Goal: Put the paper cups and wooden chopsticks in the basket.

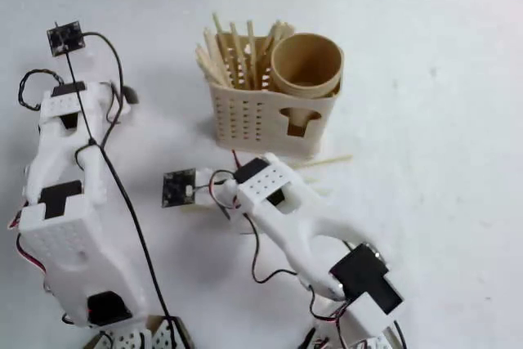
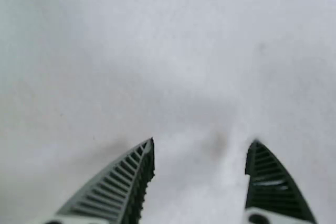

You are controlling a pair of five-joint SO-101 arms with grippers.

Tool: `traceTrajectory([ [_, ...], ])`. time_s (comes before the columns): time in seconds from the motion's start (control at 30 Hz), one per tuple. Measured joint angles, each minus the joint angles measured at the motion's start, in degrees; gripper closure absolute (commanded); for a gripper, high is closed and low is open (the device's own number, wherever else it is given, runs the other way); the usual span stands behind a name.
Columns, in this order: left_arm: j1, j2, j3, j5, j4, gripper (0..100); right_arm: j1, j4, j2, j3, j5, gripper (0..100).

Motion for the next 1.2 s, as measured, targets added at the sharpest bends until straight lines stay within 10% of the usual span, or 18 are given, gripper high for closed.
traceTrajectory([
  [0.43,0.0,0.0,0.0,0.0,0.0,72,1.3,3.7,-2.0,-2.5,-5.7,98.2],
  [0.93,0.0,0.0,0.0,0.0,0.0,72,4.7,15.5,-38.7,-26.5,-25.8,98.2],
  [1.2,0.0,0.0,0.0,0.0,0.0,72,8.9,-2.9,-31.0,-38.6,-42.2,98.1],
])
